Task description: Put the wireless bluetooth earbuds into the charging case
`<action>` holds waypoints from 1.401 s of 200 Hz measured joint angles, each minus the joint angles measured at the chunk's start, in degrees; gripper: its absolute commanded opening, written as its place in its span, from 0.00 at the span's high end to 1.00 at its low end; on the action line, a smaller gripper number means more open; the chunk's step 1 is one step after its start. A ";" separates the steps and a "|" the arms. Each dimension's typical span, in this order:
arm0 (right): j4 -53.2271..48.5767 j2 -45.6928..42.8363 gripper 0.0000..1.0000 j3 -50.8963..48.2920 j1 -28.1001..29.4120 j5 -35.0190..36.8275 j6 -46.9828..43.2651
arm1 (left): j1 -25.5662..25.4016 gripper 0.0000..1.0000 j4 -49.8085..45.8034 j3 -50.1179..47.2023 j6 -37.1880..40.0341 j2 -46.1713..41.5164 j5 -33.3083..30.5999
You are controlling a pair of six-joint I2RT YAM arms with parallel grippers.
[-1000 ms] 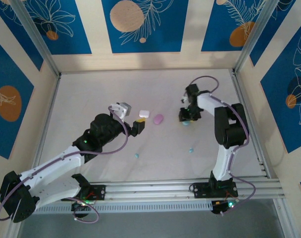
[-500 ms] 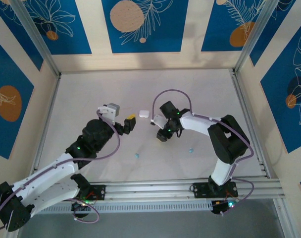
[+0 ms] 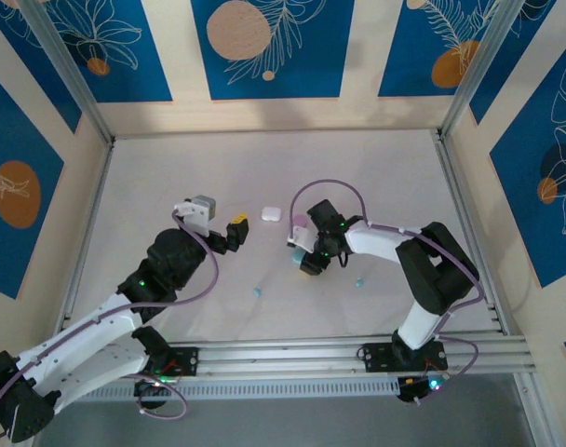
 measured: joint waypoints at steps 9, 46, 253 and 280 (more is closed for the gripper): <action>0.04 -0.28 0.47 -0.28 -0.96 -0.52 -0.42 | 0.00 0.00 0.00 0.00 0.00 0.04 0.00; 1.86 -2.01 0.41 -3.08 -4.11 -4.37 -1.90 | 0.07 0.00 0.02 0.00 0.00 0.33 0.02; 8.37 -0.04 0.45 -3.56 -1.09 -6.60 -10.88 | 0.48 0.00 0.24 0.00 -0.66 3.32 1.46; 7.15 0.48 0.51 -2.82 -0.96 -7.17 -11.28 | 0.48 0.00 0.24 0.00 -0.66 3.34 1.57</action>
